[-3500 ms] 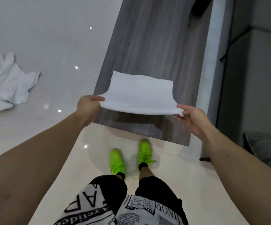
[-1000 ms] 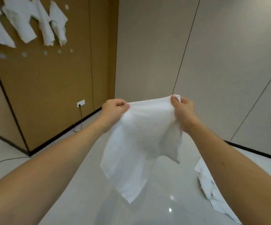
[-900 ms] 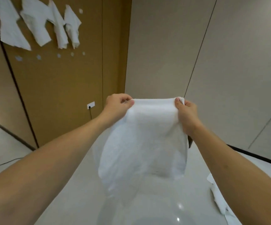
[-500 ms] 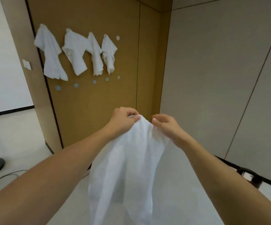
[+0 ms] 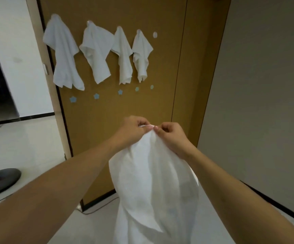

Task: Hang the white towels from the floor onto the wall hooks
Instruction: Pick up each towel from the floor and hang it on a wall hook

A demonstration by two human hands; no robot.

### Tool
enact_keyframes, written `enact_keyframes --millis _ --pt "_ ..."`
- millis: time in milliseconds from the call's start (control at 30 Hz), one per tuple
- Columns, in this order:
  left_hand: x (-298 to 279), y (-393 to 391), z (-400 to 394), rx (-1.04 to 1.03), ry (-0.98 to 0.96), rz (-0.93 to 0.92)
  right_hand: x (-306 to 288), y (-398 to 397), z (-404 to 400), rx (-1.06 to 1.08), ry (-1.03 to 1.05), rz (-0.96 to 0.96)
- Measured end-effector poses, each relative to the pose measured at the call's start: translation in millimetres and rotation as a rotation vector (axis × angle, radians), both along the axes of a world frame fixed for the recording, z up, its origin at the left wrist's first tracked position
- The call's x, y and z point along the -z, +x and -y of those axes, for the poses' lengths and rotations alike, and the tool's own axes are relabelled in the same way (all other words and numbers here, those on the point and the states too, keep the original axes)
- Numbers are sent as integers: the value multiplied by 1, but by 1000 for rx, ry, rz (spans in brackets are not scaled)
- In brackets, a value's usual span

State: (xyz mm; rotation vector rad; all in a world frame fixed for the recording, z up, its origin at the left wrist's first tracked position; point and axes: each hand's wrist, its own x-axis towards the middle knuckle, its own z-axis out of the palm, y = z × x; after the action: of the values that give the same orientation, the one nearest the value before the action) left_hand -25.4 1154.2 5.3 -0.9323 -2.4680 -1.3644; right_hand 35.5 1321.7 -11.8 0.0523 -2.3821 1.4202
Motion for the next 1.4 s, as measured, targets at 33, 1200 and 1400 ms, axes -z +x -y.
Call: enact_keyframes --millis 33,1200,1400 --pt "0 -25 -7 3 14 3 -1 -24 -6 18 17 -15" --pt "-121 -607 -353 -214 -99 -307 -150 -631 -385 -40 619 -353" --pt "-175 -685 -358 -253 -187 -469 -193 -719 -410 -29 609 -503"
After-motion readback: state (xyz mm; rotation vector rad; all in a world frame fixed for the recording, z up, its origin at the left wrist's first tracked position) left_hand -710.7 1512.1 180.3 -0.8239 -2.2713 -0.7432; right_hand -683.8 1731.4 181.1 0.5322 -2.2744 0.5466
